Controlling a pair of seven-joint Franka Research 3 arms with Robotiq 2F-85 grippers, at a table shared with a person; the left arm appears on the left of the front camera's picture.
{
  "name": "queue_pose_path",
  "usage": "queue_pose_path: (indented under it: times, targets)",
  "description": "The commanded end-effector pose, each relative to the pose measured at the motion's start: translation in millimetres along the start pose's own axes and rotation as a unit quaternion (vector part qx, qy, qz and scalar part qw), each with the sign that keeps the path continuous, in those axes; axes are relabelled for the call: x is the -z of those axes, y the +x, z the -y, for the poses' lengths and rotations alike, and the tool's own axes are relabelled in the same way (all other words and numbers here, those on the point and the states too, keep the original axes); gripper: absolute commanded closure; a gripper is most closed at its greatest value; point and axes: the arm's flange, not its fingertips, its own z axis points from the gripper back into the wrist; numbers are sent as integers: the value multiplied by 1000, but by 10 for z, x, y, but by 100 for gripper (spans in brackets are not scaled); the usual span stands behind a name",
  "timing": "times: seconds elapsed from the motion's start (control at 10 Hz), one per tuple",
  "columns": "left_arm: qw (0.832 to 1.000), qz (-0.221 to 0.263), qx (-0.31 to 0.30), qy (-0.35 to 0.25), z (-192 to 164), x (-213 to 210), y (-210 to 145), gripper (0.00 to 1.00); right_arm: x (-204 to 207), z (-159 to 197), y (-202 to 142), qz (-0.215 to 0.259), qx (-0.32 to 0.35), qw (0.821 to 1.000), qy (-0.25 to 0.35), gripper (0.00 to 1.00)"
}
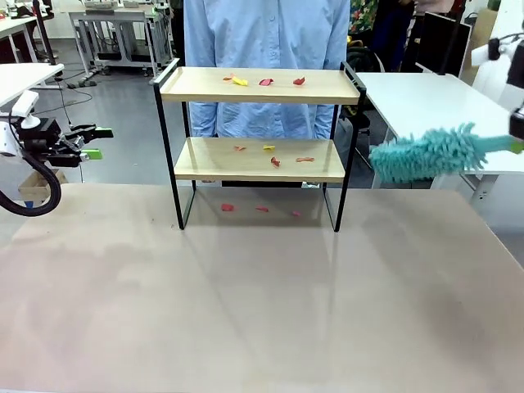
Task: Clean the shelf.
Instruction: Clean the specific section of the Shelf indicated by the human with the Duster.
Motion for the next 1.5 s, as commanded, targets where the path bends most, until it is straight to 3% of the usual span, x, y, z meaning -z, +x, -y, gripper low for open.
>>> queue_pose_path:
  times: [0.0, 0.2, 0.4, 0.6, 0.9, 1.4]
  targets:
    - [1000, -2, 5, 0, -2, 7, 26, 0, -11, -135, -196, -23, -145, 989, -21, 87]
    - [1000, -2, 5, 0, -2, 7, 26, 0, 3, -377, -299, -22, -258, 966, 0, 87]
    - [1000, -2, 5, 0, -2, 7, 26, 0, 10, -731, -283, -1, -366, 930, 37, 87]
    - [1000, -2, 5, 0, -2, 7, 26, 0, 52, -993, -174, 9, -427, 902, 58, 87]
    - [1000, -2, 5, 0, -2, 7, 26, 0, 171, -1193, -56, 2, -448, 891, 72, 87]
    - [1000, -2, 5, 0, -2, 7, 26, 0, 168, -1233, -39, -4, -438, 897, 61, 87]
